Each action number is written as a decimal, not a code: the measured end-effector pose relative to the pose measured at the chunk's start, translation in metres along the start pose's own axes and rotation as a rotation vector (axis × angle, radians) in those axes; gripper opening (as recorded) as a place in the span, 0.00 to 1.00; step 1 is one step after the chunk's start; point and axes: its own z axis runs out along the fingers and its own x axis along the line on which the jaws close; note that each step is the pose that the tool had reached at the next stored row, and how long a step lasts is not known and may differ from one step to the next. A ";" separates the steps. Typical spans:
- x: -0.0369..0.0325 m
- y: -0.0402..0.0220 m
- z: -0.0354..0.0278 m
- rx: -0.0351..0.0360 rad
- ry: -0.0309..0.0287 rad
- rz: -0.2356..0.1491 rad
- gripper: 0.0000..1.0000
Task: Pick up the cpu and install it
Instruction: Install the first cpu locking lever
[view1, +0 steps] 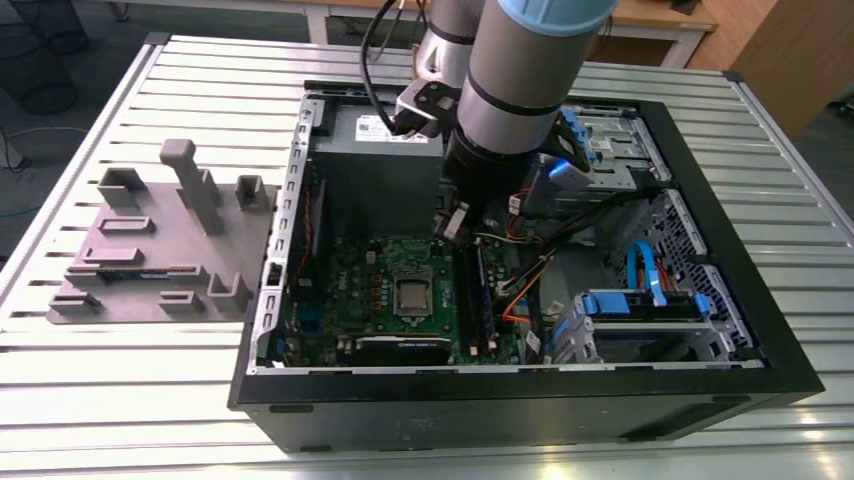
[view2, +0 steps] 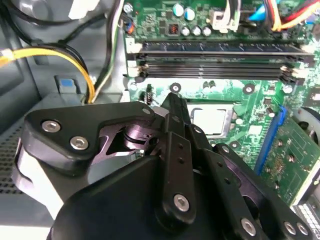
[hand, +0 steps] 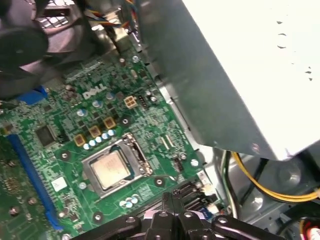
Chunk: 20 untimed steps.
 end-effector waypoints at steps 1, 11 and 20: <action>-0.0020 -0.0001 0.0002 0.0003 0.0007 0.000 0.10; -0.0130 0.0065 0.0049 0.0009 0.0023 -0.004 0.10; -0.0156 0.0102 0.0080 -0.0002 0.0060 -0.052 0.10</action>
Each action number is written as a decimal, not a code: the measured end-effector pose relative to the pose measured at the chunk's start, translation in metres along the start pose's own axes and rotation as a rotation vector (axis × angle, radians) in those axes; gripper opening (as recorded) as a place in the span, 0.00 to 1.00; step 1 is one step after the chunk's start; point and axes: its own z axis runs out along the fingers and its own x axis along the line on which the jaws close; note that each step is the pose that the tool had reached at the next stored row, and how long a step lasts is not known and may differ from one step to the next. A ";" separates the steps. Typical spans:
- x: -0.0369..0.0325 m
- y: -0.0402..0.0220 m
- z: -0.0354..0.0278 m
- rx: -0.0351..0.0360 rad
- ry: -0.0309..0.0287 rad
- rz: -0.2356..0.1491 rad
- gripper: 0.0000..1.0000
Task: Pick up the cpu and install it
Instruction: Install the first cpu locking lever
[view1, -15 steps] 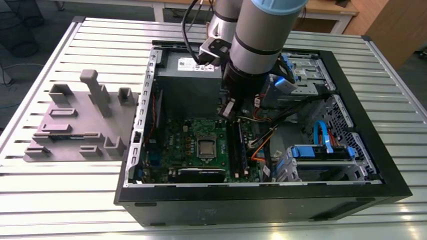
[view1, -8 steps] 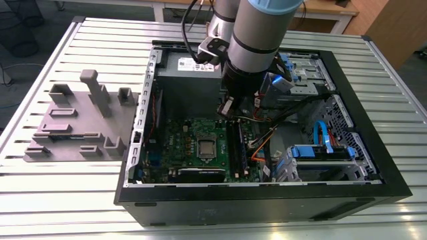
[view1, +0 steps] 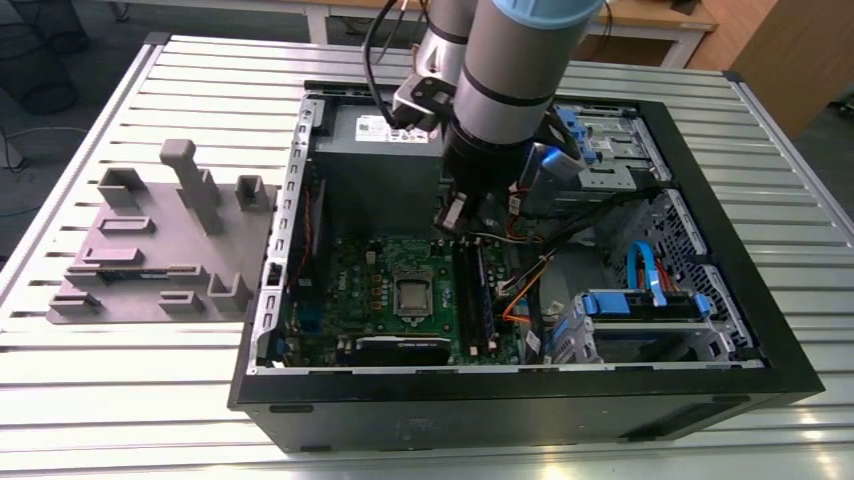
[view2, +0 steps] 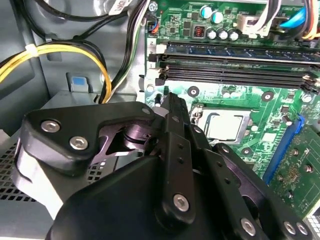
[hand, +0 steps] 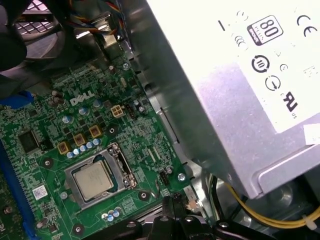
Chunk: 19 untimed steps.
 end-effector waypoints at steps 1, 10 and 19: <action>-0.0003 0.0008 0.0001 0.0000 0.0001 0.000 0.10; 0.0005 0.0061 0.0014 -0.0002 0.0008 -0.007 0.10; 0.0077 0.0034 0.0012 -0.0005 0.0021 -0.026 0.10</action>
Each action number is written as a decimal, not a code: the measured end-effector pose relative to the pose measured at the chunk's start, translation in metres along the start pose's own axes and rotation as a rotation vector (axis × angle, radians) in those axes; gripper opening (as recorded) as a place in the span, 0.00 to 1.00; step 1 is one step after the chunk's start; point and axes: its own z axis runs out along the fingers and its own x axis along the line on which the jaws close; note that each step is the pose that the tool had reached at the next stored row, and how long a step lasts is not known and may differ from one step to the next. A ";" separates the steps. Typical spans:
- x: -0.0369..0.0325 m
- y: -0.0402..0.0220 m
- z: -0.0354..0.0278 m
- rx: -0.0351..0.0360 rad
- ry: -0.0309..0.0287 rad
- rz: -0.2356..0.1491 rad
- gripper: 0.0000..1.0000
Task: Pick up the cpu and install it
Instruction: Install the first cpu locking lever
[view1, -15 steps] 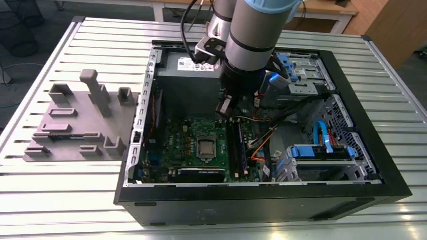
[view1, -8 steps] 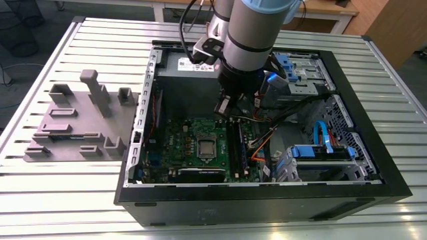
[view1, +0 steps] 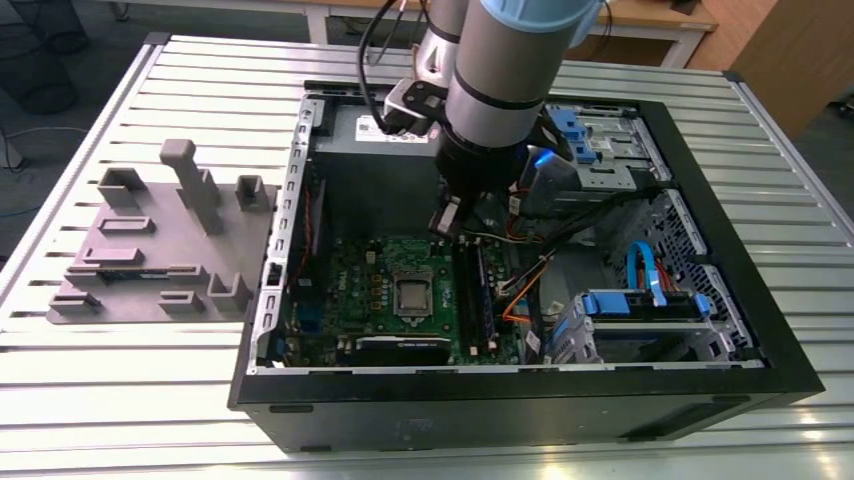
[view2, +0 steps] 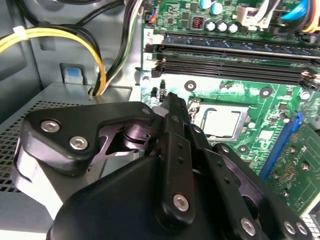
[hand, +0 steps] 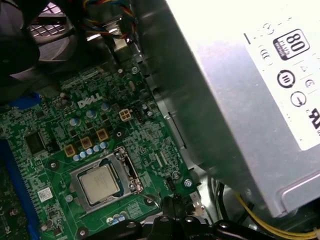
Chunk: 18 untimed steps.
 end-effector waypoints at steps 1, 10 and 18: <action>0.0010 -0.0004 -0.0001 0.0000 0.0000 0.000 0.10; 0.0054 0.0028 -0.0014 0.0014 -0.0030 -0.013 0.10; 0.0060 0.0043 -0.0048 0.0077 -0.0044 -0.062 0.10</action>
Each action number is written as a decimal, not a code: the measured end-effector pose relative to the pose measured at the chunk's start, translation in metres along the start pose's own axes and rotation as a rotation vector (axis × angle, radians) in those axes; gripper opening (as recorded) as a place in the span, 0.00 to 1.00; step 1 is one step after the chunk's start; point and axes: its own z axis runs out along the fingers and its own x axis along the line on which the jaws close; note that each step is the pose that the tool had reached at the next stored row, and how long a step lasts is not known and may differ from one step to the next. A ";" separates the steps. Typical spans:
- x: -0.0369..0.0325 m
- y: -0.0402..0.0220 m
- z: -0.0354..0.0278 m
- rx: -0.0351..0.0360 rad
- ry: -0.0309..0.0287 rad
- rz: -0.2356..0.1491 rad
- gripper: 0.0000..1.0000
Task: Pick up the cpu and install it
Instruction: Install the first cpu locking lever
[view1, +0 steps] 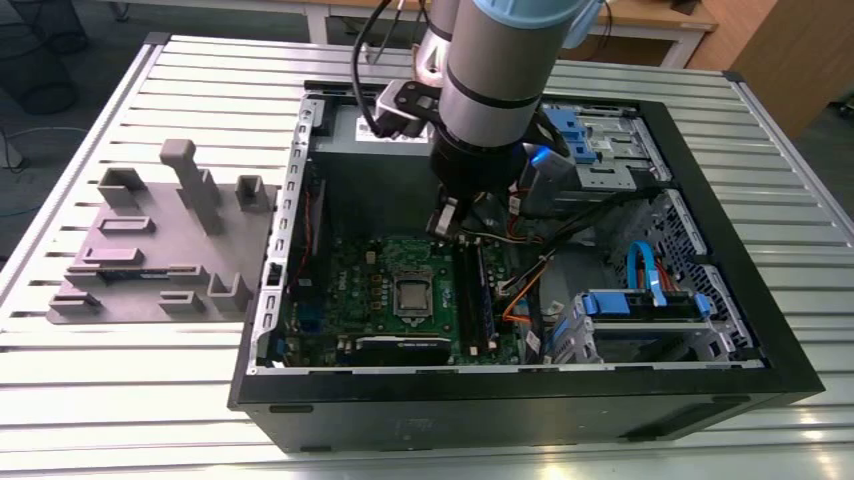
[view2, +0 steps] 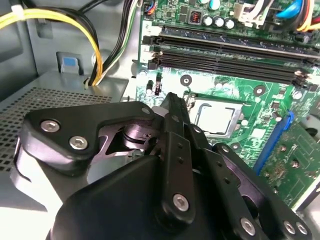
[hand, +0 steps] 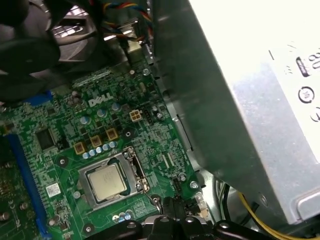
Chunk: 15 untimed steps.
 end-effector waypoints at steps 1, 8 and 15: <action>0.0000 0.0000 0.0000 -0.0003 0.0011 -0.014 0.10; 0.0019 0.0008 0.0000 -0.0014 0.0069 -0.072 0.10; 0.0039 0.0002 0.0004 -0.0014 0.0128 -0.113 0.10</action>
